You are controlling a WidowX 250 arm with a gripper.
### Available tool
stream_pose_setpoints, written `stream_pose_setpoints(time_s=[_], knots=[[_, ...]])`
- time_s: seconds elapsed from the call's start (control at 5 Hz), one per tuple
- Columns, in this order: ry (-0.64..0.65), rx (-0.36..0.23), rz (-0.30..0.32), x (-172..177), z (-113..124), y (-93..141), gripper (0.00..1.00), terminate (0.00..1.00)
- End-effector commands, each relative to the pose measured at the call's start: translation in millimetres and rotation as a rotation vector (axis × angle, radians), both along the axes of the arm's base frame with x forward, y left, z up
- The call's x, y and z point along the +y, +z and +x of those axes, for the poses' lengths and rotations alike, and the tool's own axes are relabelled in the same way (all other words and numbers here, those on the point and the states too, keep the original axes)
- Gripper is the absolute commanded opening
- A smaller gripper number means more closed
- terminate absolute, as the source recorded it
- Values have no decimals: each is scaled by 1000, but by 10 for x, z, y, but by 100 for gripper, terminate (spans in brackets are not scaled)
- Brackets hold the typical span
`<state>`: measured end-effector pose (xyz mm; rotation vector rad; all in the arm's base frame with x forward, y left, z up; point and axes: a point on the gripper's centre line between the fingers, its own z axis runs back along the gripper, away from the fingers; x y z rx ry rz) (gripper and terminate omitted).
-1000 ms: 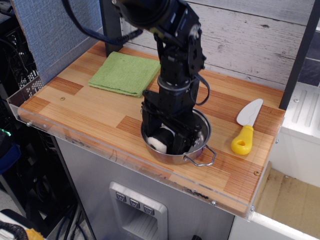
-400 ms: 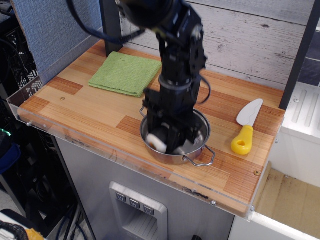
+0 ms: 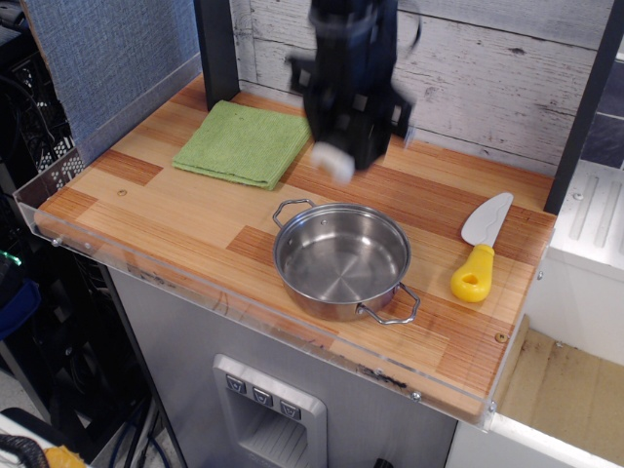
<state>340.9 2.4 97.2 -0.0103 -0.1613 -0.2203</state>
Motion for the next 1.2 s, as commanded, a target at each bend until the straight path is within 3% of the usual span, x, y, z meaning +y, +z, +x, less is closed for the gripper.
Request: stream_pose_setpoints(time_s=[0.0,0.2,0.4,0.6,0.8,1.0], knots=[[77,24,0,58,770,-332,0,0],[51,58,31,-82,844,-522,0,0],[30,56,48,-144,763,-498,0,0],[54,33,65,-119,673,-383,100,0],[76,1,79,-49,637,-240,100,0],[142,-28,65,67,658,52,100,0]])
